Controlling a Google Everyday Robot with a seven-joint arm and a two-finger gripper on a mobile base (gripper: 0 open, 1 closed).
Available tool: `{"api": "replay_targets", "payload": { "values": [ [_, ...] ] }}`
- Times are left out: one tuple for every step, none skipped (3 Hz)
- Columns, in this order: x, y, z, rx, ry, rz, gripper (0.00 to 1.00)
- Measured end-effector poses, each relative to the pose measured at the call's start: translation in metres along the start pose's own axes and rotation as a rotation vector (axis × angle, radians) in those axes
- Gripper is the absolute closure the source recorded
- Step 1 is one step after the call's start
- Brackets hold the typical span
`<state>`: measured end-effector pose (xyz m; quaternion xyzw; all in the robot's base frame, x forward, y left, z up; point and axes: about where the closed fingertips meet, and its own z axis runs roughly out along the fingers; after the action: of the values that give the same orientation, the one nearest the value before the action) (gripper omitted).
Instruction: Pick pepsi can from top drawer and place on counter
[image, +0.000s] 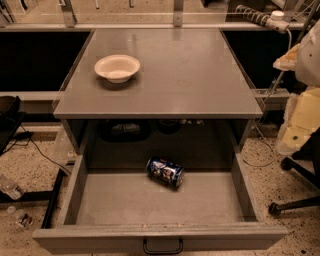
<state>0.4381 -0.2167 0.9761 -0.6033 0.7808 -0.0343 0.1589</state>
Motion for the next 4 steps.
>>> {"api": "replay_targets", "payload": {
  "values": [
    [0.0, 0.0, 0.0, 0.0, 0.0, 0.0, 0.0],
    [-0.005, 0.006, 0.015, -0.026, -0.039, -0.024, 0.0],
    [-0.011, 0.022, 0.041, -0.065, -0.104, -0.072, 0.0],
    [-0.009, 0.04, 0.072, -0.105, -0.179, -0.12, 0.0]
  ]
}}
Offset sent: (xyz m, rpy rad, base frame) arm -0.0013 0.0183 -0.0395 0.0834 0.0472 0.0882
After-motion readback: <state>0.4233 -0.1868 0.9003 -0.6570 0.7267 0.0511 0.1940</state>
